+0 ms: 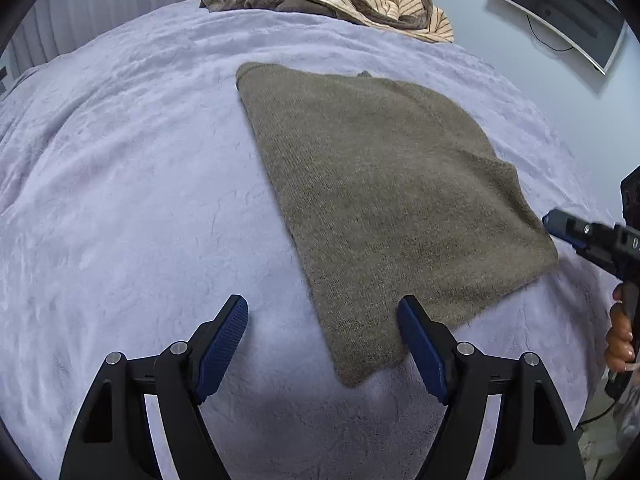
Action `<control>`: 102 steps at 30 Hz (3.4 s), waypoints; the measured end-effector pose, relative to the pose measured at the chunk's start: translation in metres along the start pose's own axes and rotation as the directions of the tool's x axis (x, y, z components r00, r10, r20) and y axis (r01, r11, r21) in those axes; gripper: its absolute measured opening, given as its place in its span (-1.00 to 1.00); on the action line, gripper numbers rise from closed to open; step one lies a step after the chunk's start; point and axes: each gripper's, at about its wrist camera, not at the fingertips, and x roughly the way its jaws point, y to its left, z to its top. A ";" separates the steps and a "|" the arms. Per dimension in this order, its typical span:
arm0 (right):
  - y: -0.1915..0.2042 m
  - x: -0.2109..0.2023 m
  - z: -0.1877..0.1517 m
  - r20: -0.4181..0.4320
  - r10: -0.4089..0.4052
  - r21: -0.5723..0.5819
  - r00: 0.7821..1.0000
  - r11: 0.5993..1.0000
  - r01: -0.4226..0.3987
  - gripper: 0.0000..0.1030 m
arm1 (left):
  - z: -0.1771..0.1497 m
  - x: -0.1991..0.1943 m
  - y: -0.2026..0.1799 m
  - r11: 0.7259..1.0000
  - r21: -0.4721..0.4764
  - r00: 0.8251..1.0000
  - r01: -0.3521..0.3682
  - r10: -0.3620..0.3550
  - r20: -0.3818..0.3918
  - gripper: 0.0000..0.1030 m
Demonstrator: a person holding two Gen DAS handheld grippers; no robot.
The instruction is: Fold small clothes
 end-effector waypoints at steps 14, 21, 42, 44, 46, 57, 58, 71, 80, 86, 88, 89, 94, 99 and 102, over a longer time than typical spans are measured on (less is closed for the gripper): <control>-0.016 0.098 0.109 -0.057 -0.026 0.119 0.998 0.992 0.032 -0.61 | 0.062 0.011 0.012 0.993 -0.114 0.995 -0.034 0.044 0.090 0.81; -0.043 0.088 0.094 -0.030 -0.045 0.215 0.999 0.975 0.050 -0.61 | 0.055 0.037 0.010 0.994 -0.095 0.998 -0.053 0.056 0.028 0.87; -0.006 0.057 0.020 -0.042 -0.064 0.086 0.997 0.994 0.067 -1.00 | 0.025 0.050 -0.013 0.984 -0.156 0.995 -0.083 0.074 -0.062 0.97; -0.002 0.056 0.018 -0.039 -0.072 0.063 0.997 0.995 0.075 -1.00 | 0.024 0.047 -0.014 0.984 -0.150 0.994 -0.097 0.088 -0.066 0.97; -0.006 0.052 0.014 -0.042 -0.055 0.080 0.998 0.995 0.058 -1.00 | 0.023 0.045 -0.014 0.984 -0.148 0.993 -0.104 0.094 -0.068 0.97; 0.000 0.014 -0.002 -0.004 -0.063 0.081 0.998 0.995 0.064 -0.89 | 0.014 0.021 -0.025 0.981 -0.104 0.986 -0.162 0.157 -0.053 0.97; 0.001 0.012 -0.003 -0.004 -0.062 0.081 0.998 0.995 0.062 -0.89 | 0.012 0.017 -0.026 0.982 -0.101 0.986 -0.162 0.158 -0.049 0.97; 0.031 -0.027 -0.038 0.001 -0.023 0.058 1.000 0.998 0.023 -0.57 | -0.021 -0.035 -0.033 0.983 -0.105 0.988 -0.151 0.153 0.007 0.97; 0.043 -0.038 -0.067 -0.033 -0.019 0.026 0.999 0.999 0.020 -0.12 | -0.060 -0.043 -0.035 0.989 -0.116 0.996 -0.090 0.092 0.011 0.97; 0.033 -0.036 -0.064 -0.069 -0.046 0.028 0.997 0.998 0.048 0.09 | -0.064 -0.036 -0.029 0.986 -0.144 0.997 -0.080 0.081 0.004 0.97; 0.028 -0.038 -0.060 -0.065 -0.054 0.036 0.996 0.998 0.056 0.28 | -0.055 -0.033 -0.026 0.985 -0.146 0.996 -0.087 0.087 -0.007 0.97; 0.026 -0.039 -0.057 -0.067 -0.054 0.038 0.996 0.998 0.057 0.28 | -0.049 -0.031 -0.024 0.985 -0.148 0.996 -0.085 0.083 -0.015 0.97; 0.011 -0.043 -0.029 -0.056 -0.079 0.042 0.995 0.996 0.081 0.28 | -0.014 -0.021 -0.007 0.980 -0.188 0.998 -0.060 0.054 -0.040 0.97; 0.000 -0.046 0.008 -0.020 -0.086 0.052 0.996 0.995 0.087 0.28 | 0.021 -0.006 0.004 0.984 -0.177 0.997 -0.033 0.021 -0.071 0.97; -0.004 -0.036 0.030 -0.019 -0.087 0.052 0.996 0.995 0.088 0.28 | 0.043 0.001 0.010 0.984 -0.170 0.997 -0.059 0.049 -0.063 0.97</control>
